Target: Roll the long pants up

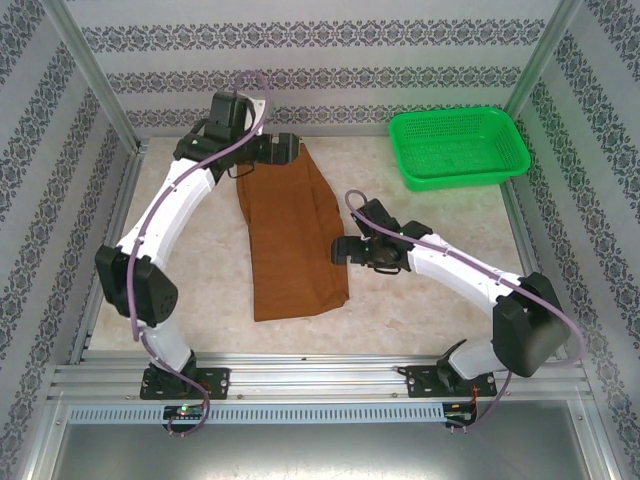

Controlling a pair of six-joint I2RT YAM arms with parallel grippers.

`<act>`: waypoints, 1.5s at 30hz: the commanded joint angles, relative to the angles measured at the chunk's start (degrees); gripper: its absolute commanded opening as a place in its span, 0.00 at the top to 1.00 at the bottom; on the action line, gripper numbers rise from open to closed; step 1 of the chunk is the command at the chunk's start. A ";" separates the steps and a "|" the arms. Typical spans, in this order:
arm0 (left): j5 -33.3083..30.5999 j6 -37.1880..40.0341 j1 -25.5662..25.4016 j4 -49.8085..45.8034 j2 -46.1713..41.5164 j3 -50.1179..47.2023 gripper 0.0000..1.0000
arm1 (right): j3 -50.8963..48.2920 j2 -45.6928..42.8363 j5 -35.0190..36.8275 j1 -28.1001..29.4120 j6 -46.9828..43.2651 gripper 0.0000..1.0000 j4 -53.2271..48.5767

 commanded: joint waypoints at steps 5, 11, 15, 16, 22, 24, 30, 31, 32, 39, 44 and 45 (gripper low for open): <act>-14.29 7.58 -15.99 -11.06 -11.31 -27.53 0.14 | -1.27 -2.36 0.35 -8.82 -0.82 0.05 -0.45; -26.94 8.84 -30.50 -22.01 -11.68 -33.04 0.01 | -1.64 -2.42 -3.32 -15.89 0.49 0.03 1.98; -25.56 10.10 -35.18 -21.12 -11.27 -34.90 0.00 | -0.76 -1.02 -5.26 -17.23 0.64 0.03 2.40; -25.47 9.98 -35.58 -21.46 -10.19 -34.71 0.00 | -0.73 -0.69 -5.86 -17.28 0.78 0.03 2.57; -23.10 11.37 -39.35 -20.78 -4.29 -34.65 0.00 | -2.43 -0.28 -7.40 -17.44 2.51 0.03 4.42; -22.99 11.56 -39.93 -20.97 -1.89 -34.86 0.00 | -2.67 0.12 -7.82 -17.42 2.60 0.03 4.68; -26.88 11.54 -40.72 -21.21 6.00 -33.84 0.00 | -2.21 1.31 -8.38 -17.57 2.42 0.03 4.43; -26.82 11.60 -40.71 -21.10 7.10 -33.79 0.00 | -2.19 1.39 -8.30 -17.53 2.42 0.03 4.37; -27.37 11.37 -40.61 -20.80 7.99 -33.74 0.00 | -2.14 1.37 -8.13 -17.60 2.59 0.03 4.27; -31.46 12.03 -37.83 -18.02 11.15 -34.48 0.17 | -1.89 1.08 -7.14 -17.43 2.97 0.03 2.44; -28.70 13.68 -35.27 -17.30 11.86 -33.80 0.51 | -4.19 -0.10 -6.75 -17.12 3.98 0.04 3.42; -27.64 14.09 -35.17 -17.80 12.13 -33.08 0.66 | -4.48 -0.19 -6.42 -16.95 4.16 0.04 3.42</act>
